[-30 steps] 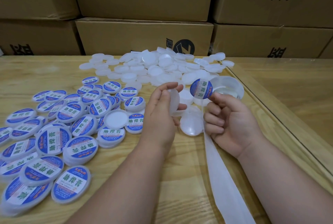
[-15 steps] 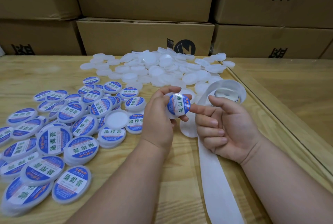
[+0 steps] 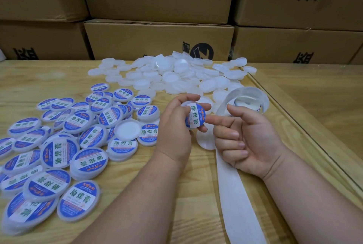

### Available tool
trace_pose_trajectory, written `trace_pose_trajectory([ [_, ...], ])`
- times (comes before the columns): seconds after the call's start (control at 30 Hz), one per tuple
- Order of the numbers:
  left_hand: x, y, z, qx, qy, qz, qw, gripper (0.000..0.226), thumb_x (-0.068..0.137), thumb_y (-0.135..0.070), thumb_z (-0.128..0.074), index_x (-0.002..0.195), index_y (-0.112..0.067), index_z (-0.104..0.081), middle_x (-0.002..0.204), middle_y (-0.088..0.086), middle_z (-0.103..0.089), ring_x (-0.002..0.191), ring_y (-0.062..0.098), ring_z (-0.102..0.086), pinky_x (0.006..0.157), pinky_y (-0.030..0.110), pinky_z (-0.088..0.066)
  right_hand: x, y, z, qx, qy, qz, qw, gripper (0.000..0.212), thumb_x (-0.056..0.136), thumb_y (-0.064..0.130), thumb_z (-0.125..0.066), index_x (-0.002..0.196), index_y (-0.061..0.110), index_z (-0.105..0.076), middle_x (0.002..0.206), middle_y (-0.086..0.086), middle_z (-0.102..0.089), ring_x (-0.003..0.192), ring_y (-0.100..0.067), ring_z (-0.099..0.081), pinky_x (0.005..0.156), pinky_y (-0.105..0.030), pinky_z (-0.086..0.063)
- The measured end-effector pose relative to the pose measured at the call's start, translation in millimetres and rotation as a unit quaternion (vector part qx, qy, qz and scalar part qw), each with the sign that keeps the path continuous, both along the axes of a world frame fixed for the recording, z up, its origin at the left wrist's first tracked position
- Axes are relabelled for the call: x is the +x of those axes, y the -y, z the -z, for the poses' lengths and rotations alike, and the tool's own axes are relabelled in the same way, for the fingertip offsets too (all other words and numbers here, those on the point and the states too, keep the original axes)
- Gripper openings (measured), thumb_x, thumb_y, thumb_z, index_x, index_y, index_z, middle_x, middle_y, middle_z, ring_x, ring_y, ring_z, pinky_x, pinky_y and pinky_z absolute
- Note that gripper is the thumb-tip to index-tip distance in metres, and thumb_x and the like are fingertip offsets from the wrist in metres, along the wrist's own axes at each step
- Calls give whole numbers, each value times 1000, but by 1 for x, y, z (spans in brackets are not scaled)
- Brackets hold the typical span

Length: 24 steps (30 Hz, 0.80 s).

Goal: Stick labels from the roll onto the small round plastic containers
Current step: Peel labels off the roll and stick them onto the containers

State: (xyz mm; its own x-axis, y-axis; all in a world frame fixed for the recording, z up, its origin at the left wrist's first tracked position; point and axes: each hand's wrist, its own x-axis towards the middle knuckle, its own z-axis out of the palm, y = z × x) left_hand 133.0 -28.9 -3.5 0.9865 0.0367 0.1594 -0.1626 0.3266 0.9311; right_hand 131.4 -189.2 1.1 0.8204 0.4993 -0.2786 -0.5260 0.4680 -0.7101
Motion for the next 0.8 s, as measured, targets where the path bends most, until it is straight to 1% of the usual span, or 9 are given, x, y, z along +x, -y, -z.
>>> trace_pose_trajectory([
  [0.07,0,0,0,-3,-2,-2,1000,31,92,-1,-35,101,-11,-63,95,15,-77,53,19,-59,41,15,-38,0,0,0,1,-1,2,1000,47,82,41,-61,104,2,-76,55,4,-29,44,-6,-16,31,-13,-18],
  [0.13,0,0,-1,-6,0,-2,1000,33,92,1,-34,101,-11,-64,94,15,-77,53,19,-59,41,15,-38,0,0,0,2,-3,3,1000,48,83,41,-61,106,2,-75,55,4,-29,44,-6,-16,31,-13,-18],
  [0.3,1,0,2,0,0,-2,1000,38,89,4,-34,103,-13,-65,95,11,-77,53,19,-59,43,14,-39,1,0,1,0,-4,6,1000,50,84,41,-60,109,2,-74,54,4,-28,43,-6,-17,31,-13,-17],
  [0.37,1,0,3,7,-3,-8,1000,40,87,5,-35,104,-16,-65,94,8,-78,56,20,-58,44,13,-39,1,0,1,-1,-2,7,1000,50,83,42,-60,110,2,-75,54,4,-28,40,-6,-20,31,-13,-18],
  [0.43,2,1,5,14,-4,-20,1000,41,83,4,-39,104,-20,-65,96,6,-78,59,19,-58,46,13,-40,0,0,0,-1,-1,4,1000,52,83,42,-59,113,2,-75,54,4,-28,39,-6,-24,31,-13,-18],
  [0.57,4,3,8,29,-9,-63,998,43,83,4,-45,104,-28,-64,97,-3,-77,64,14,-60,51,15,-44,-2,0,-1,8,8,-20,1000,60,84,42,-59,129,2,-67,55,3,-30,43,-7,-20,32,-14,-19],
  [0.63,5,3,9,41,-9,-86,995,44,82,3,-49,105,-33,-63,97,-9,-77,67,9,-64,54,15,-47,-3,0,-2,21,13,-26,999,62,83,41,-61,133,4,-64,55,3,-31,45,-7,-18,32,-14,-20],
  [0.73,8,0,10,45,-2,-110,993,45,85,1,-58,110,-37,-60,98,-15,-76,66,6,-67,58,14,-50,-2,4,-3,40,20,5,999,61,81,40,-61,134,8,-63,55,3,-30,45,-7,-16,32,-14,-19],
  [0.8,9,-2,11,39,-5,-107,994,43,89,-5,-64,116,-37,-58,100,-16,-77,66,6,-68,60,14,-51,0,6,-3,44,33,48,997,53,83,40,-59,127,11,-66,55,5,-29,45,-7,-15,32,-14,-17],
])
